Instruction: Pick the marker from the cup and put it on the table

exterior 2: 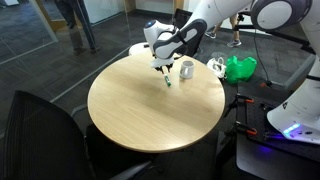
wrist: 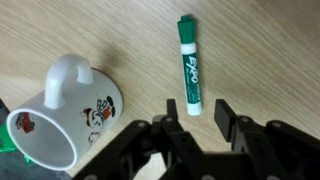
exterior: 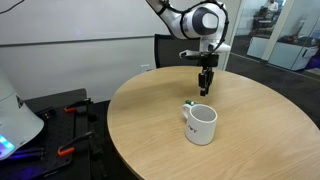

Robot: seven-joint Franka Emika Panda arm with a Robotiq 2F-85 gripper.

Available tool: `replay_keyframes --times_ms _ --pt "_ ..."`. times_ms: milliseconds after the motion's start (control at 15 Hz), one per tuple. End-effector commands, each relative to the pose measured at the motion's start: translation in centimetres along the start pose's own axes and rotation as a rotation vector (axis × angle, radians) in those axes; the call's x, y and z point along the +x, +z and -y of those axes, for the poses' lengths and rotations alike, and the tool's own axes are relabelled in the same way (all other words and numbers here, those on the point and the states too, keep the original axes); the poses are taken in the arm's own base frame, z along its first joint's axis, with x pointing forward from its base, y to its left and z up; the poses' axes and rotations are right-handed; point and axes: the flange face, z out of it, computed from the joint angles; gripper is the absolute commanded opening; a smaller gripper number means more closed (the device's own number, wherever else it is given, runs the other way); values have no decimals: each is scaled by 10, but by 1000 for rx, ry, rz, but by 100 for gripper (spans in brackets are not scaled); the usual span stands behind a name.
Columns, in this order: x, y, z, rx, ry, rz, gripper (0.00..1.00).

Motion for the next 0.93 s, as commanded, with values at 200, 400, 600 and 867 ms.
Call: replay_keyframes --times_ms 200,400,600,867 --pt "0 -29 4 8 -5 -46 98" --pt "0 -49 -2 28 2 -85 100" --pt "1 -74 -10 55 6 -117 100" --pt "1 -103 -21 89 13 -154 100"
